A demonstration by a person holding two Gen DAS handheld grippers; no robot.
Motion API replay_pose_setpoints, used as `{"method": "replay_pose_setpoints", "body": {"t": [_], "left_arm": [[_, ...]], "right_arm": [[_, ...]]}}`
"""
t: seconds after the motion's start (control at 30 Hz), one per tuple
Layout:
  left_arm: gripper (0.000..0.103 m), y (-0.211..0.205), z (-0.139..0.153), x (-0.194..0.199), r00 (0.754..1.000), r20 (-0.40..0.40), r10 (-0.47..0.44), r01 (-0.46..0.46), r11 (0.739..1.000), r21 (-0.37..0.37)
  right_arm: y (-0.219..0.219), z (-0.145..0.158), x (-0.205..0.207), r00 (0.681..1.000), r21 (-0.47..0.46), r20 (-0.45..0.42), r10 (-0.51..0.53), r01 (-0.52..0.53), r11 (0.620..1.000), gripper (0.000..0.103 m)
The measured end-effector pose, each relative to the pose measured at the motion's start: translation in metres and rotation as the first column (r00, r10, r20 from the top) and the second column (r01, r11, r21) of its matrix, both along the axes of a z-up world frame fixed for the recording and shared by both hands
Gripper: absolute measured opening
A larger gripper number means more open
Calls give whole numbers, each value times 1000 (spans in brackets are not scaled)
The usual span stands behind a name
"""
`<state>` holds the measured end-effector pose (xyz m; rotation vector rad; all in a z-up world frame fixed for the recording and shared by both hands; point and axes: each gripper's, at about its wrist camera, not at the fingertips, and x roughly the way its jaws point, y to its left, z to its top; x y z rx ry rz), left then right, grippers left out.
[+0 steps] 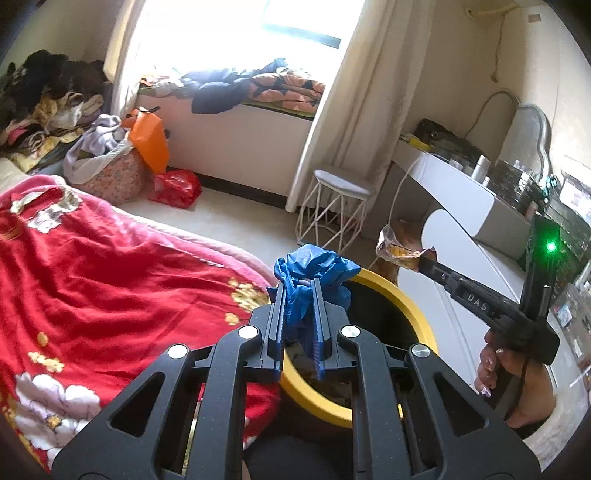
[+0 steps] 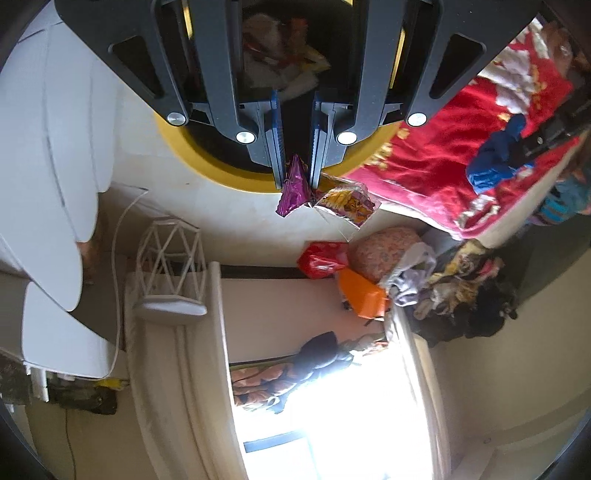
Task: Collect trash
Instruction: 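Carry the blue glove and purple wrapper over the yellow bin with both tools, then open both tools to drop the glove and wrapper into the bin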
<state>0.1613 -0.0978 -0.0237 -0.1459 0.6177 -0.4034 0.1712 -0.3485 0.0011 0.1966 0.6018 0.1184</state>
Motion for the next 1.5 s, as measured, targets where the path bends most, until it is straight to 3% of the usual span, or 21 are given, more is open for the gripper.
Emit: {"method": "replay_pose_setpoints", "body": {"t": [0.73, 1.33, 1.43, 1.5], "left_arm": [[8, -74, -19, 29, 993, -40, -110, 113, 992, 65], [12, -97, -54, 62, 981, -139, -133, 146, 985, 94], [24, -96, -56, 64, 980, -150, -131, 145, 985, 89], [35, -96, -56, 64, 979, -154, -132, 146, 985, 88]], "right_arm": [[-44, -31, -9, 990, -24, -111, -87, 85, 996, 12], [-31, -54, -5, 979, -21, -203, -5, 0, 1000, 14], [-29, -56, -3, 976, -20, -217, 5, -10, 1000, 20], [-29, -58, -3, 975, -19, -223, 8, -12, 1000, 31]]}}
